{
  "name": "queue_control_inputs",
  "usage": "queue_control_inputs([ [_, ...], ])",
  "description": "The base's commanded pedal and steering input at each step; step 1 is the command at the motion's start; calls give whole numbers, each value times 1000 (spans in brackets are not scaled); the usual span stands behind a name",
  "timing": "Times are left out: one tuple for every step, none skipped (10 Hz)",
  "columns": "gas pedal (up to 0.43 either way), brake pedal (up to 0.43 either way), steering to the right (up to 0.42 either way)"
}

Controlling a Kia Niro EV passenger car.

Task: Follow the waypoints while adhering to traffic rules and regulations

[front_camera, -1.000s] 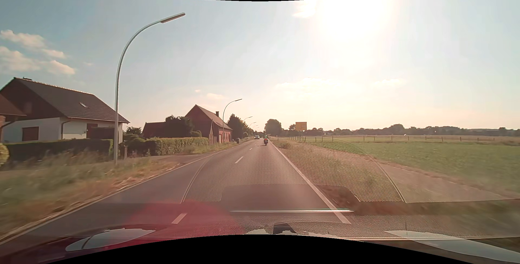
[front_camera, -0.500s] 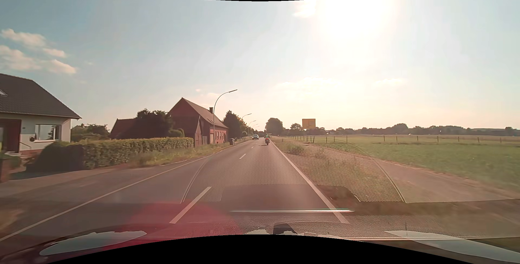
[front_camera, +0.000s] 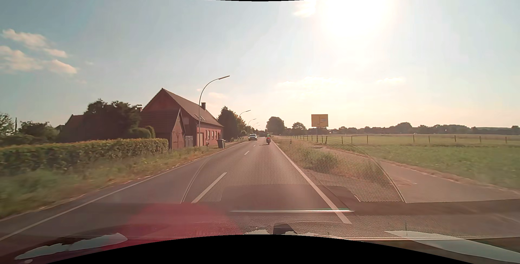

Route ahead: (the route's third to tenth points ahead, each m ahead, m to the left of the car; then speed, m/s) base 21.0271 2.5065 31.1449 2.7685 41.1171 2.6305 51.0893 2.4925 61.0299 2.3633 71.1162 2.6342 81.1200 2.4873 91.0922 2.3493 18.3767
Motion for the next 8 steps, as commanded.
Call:
queue_control_inputs([
  [79,0,-5],
  [79,0,-4],
  [98,0,-5],
  [110,0,-5],
  [110,0,-4],
  [110,0,-4],
  [110,0,-5],
  [110,0,-4],
])
